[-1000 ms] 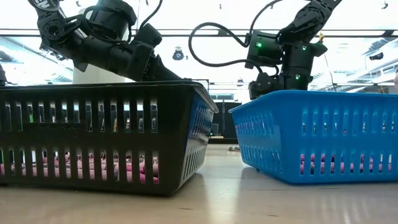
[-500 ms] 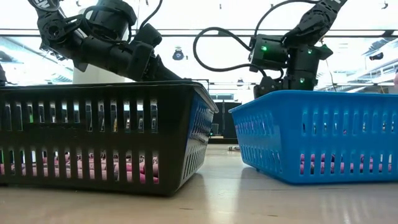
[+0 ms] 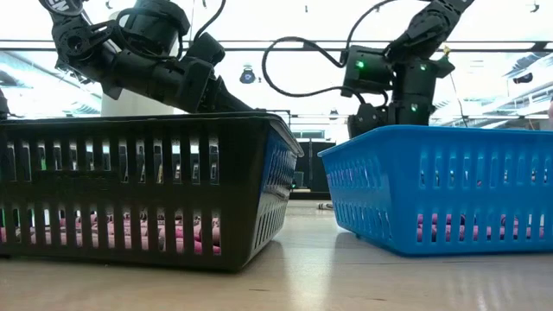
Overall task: Sort crayons
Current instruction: Put the red crayon into the left blue bin
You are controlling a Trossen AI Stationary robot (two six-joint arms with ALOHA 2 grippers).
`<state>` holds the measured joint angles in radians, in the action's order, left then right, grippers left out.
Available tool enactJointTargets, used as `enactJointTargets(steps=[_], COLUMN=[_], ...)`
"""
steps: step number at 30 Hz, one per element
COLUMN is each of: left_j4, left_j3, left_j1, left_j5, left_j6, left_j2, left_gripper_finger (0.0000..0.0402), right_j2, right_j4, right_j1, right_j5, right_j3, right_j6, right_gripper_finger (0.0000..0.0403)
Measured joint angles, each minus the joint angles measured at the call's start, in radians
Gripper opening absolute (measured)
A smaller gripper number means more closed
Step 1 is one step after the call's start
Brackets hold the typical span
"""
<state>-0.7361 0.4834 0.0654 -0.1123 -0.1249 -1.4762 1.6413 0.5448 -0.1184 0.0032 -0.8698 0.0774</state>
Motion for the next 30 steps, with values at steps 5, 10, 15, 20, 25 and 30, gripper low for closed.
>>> enactJointTargets(steps=[5,10,15,20,25,30], left_j4=[0.000,0.001,0.001,0.004,0.007,0.007], left_j3=[0.000,0.000,0.000,0.000,0.000,0.000], left_j1=[0.000,0.000,0.000,0.000,0.000,0.000], left_j5=[0.000,0.000,0.000,0.000,0.000,0.000], left_j6=[0.000,0.000,0.000,0.000,0.000,0.001], left_j2=[0.000,0.000,0.000,0.000,0.000,0.000], left_gripper_finger=[0.0235,0.0235,0.0235,0.0235,0.0235,0.0235], right_j2=[-0.001,-0.002,-0.003,-0.003,-0.003,-0.004], right_j4=[0.058,0.115,0.138,0.094,0.060,0.054], right_j1=[0.004,0.035,0.077,0.128,0.186,0.253], right_j5=[-0.001,-0.029,-0.112,-0.302,-0.463,-0.478], right_j3=[-0.045,-0.102,-0.162,-0.183,-0.183,-0.177], right_j6=[0.002,0.008,0.035,0.097,0.200,0.245], right_gripper_finger=[0.0038,0.0038,0.0038,0.0038,0.0038,0.0038])
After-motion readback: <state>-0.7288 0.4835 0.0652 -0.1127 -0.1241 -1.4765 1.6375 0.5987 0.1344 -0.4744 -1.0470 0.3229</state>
